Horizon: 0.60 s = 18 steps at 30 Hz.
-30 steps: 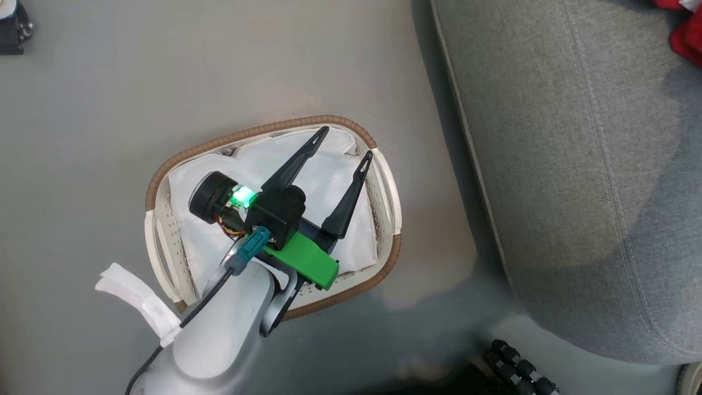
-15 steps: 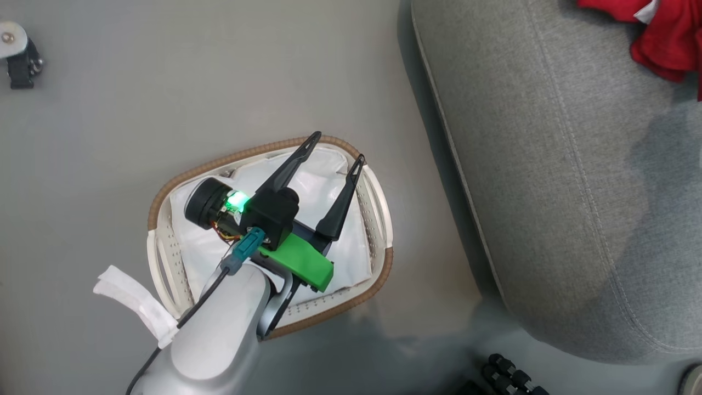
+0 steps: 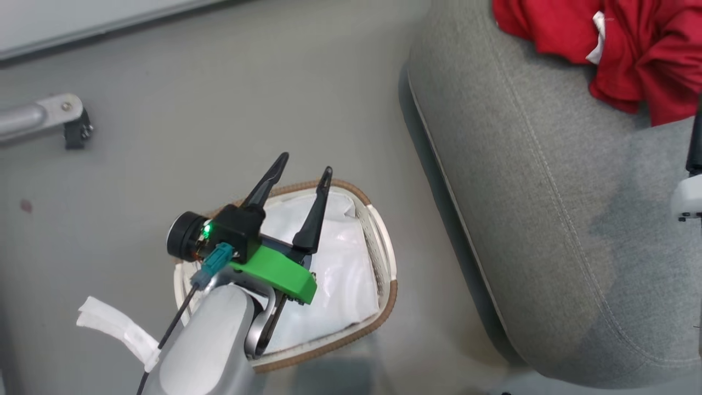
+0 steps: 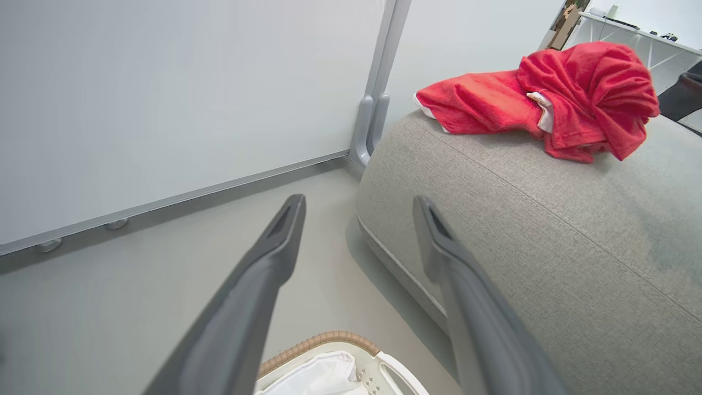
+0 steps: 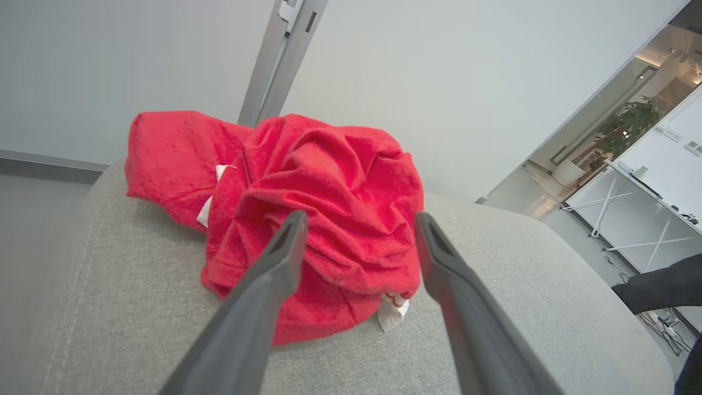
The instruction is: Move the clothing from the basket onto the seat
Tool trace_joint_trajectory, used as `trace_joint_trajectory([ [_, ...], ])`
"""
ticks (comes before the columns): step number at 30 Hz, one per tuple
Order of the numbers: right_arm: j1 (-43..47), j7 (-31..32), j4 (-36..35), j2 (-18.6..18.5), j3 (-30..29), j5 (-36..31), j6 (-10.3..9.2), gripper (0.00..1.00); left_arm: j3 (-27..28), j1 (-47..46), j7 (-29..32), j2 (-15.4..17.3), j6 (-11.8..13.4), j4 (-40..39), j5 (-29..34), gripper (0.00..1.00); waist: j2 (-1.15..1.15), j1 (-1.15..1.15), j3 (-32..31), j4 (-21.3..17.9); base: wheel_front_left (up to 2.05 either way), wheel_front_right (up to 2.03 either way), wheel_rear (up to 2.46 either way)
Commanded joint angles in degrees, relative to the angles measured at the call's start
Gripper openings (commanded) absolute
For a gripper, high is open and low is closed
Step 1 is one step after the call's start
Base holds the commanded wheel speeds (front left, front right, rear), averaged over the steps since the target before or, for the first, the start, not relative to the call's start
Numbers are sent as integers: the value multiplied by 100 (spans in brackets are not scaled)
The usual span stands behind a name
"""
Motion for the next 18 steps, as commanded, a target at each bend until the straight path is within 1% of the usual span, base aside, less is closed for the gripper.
trace_joint_trajectory([
  [1, 77, -12, -37, 6, 61, -36, -8, 100, 81, 135, -4, -15, -21, -15, -30, 100, 0, 0, -459, 169, 0, 0, 0],
  [3, 63, -12, -61, 31, 211, -25, -8, 100, 217, 228, -3, -57, -21, -35, -47, 100, 0, 0, -628, 247, 0, 0, 0],
  [6, -74, -11, 59, -85, 466, 111, -8, 100, 417, 369, -4, -111, -21, -57, -67, 100, 0, 0, -860, 391, 0, 0, 0],
  [10, -94, -11, 164, -27, 747, 254, -8, 100, 697, 586, -3, -150, -21, -68, -64, 100, 0, 0, -1158, 597, 0, 0, 0],
  [15, 96, -11, 212, 182, 1062, 402, -8, 100, 1118, 893, -3, -182, -19, -82, -14, 100, 0, 0, -1497, 836, 0, 0, 0],
  [18, 237, -11, 184, 373, 1195, 484, -8, 100, 1409, 1104, -4, -197, 35, -93, 51, 100, 0, 0, -1660, 956, 0, 0, 0],
])
